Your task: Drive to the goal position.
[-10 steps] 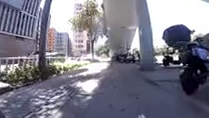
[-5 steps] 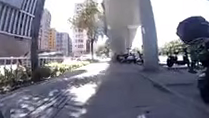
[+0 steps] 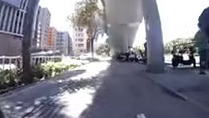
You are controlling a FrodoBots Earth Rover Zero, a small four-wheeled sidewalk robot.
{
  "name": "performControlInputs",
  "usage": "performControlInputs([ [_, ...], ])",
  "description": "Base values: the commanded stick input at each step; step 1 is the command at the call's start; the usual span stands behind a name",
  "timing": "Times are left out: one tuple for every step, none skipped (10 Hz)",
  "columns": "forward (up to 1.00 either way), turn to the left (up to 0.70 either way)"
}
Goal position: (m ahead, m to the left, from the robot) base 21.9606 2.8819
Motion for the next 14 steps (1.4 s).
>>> performControlInputs([
  [0.7,0.0],
  [0.7,0.0],
  [0.7,0.0],
  [0.7,0.0],
  [0.7,0.0],
  [0.7,0.0],
  [0.7,0.0],
  [0.7,0.0],
  [0.7,0.0],
  [0.7,0.0],
  [0.7,0.0],
  [0.7,0.0],
  [0.7,0.0],
  [0.7,0.0],
])
